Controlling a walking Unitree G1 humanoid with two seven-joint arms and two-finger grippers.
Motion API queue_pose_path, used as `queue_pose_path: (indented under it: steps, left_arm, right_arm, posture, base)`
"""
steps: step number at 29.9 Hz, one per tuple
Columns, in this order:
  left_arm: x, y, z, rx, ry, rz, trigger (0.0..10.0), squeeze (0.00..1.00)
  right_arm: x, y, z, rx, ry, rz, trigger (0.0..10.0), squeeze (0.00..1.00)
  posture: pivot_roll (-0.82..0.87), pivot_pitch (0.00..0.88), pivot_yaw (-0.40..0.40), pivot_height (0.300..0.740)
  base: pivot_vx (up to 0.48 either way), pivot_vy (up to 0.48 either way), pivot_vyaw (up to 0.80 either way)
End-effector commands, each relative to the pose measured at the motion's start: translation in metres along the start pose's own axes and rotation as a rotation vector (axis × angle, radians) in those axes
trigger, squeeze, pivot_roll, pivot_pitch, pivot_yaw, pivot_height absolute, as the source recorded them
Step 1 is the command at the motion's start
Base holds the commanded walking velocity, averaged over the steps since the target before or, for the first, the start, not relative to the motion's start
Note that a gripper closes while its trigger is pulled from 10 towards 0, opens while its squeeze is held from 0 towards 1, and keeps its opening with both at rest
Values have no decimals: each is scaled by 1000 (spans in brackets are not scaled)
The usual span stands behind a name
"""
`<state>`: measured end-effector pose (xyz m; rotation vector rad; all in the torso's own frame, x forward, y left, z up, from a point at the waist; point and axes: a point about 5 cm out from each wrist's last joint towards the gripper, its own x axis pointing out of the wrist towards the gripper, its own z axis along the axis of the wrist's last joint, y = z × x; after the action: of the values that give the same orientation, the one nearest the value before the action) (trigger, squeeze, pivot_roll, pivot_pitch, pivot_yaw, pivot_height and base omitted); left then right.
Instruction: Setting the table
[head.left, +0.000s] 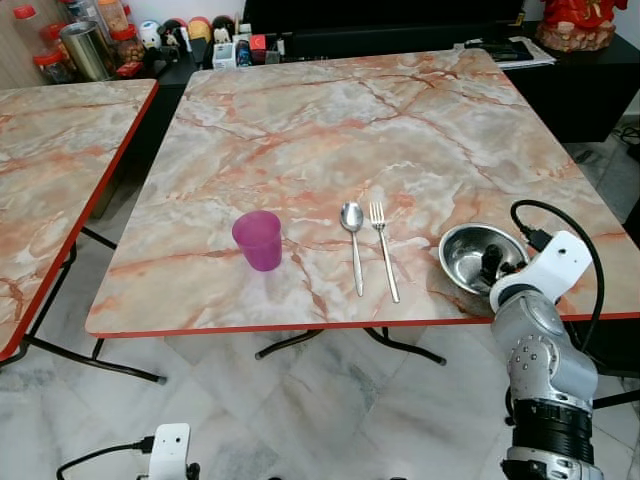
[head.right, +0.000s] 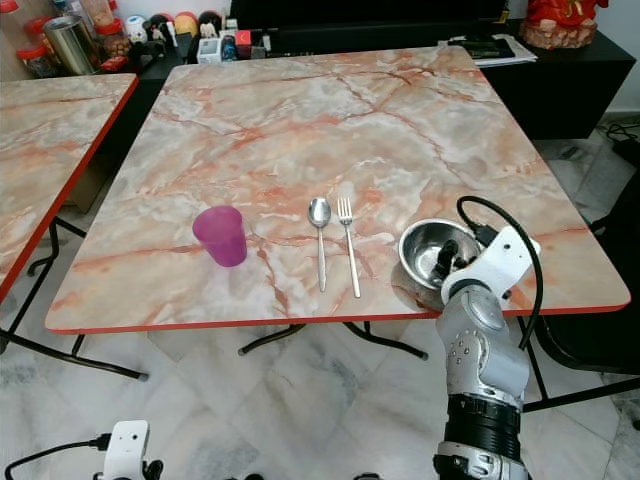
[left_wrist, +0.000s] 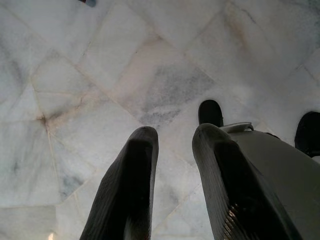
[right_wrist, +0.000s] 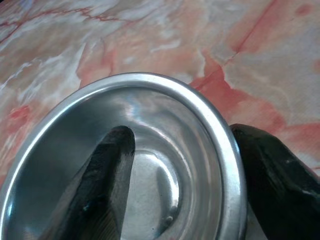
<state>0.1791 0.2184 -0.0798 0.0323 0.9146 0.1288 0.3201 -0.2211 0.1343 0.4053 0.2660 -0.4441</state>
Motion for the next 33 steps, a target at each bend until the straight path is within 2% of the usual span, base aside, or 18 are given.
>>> queue_pose_path:
  steps: [1, 2, 10, 23, 33]
  left_arm:
    - [-2, 2, -10, 6, 41, 8, 10000, 0]
    - [-2, 3, -11, 6, 41, 9, 10000, 0]
    - [-2, 3, -12, 7, 43, 10, 10000, 0]
    - [-2, -7, -12, 12, 41, -2, 10000, 0]
    - [1, -5, 1, 12, 14, 0, 10000, 0]
  right_arm:
    - [0, -2, -5, 6, 25, -12, 471, 0]
    - [0, -1, -4, 7, 26, -11, 0, 0]
    - [1, 0, -4, 14, 25, -7, 0, 0]
    - [1, 1, -2, 30, 16, -8, 0, 0]
    - [1, 4, 1, 69, -10, 2, 0, 0]
  posture:
    - [-87, 141, 53, 740]
    - [-86, 142, 53, 740]
    - [-87, 140, 53, 740]
    - [-87, 139, 53, 740]
    - [-86, 138, 52, 740]
  base:
    - [0, 0, 0]
    - [0, 0, 0]
    - [0, 0, 0]
    - [0, 0, 0]
    - [0, 0, 0]
